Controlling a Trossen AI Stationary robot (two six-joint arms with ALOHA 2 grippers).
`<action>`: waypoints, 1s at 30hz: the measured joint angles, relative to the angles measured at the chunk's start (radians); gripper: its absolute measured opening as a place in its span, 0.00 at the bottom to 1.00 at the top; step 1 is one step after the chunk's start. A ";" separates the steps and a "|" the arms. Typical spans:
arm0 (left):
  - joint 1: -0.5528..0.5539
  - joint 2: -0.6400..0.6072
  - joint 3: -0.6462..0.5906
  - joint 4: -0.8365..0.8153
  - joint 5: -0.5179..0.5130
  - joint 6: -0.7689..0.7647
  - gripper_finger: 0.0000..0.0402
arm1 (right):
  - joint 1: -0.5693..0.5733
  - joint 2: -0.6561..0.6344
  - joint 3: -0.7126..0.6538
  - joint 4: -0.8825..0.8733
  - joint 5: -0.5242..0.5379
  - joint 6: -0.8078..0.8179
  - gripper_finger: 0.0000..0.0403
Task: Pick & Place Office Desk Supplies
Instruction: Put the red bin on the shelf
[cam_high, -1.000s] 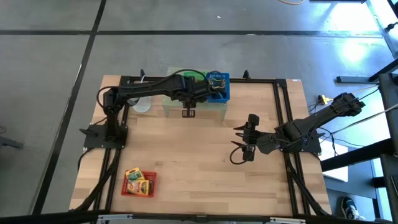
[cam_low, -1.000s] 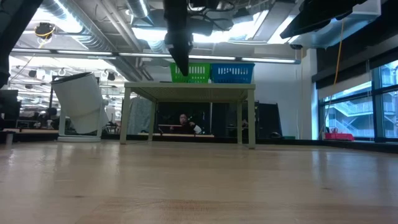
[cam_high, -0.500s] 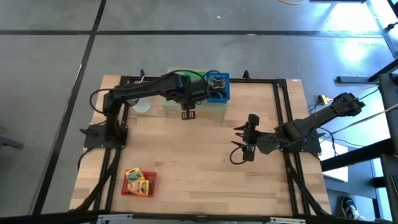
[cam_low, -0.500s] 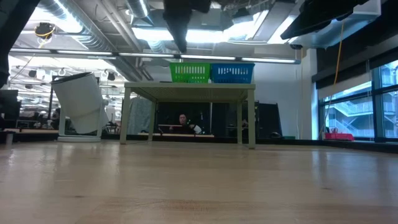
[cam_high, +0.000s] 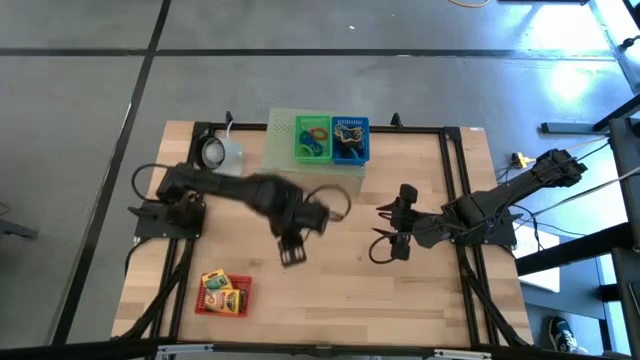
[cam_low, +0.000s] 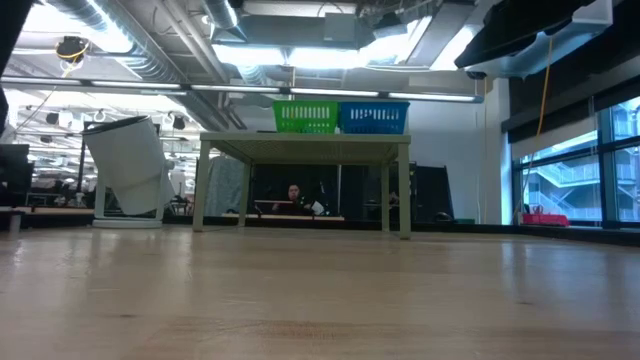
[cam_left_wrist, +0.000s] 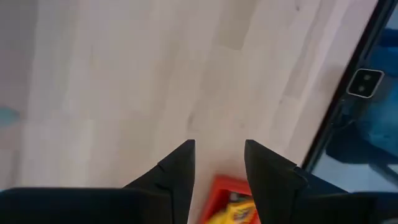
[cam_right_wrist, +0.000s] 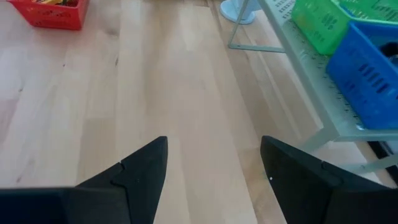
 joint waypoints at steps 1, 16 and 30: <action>-0.032 0.000 0.000 0.000 -0.012 -0.049 0.33 | 0.000 0.000 0.000 0.000 -0.008 0.000 0.64; -0.427 0.083 -0.001 0.000 -0.249 -1.002 0.34 | 0.000 0.000 0.000 0.005 -0.013 0.026 0.64; -0.436 0.290 -0.001 0.001 -0.049 -0.932 0.34 | 0.000 0.000 0.000 0.009 -0.013 0.026 0.64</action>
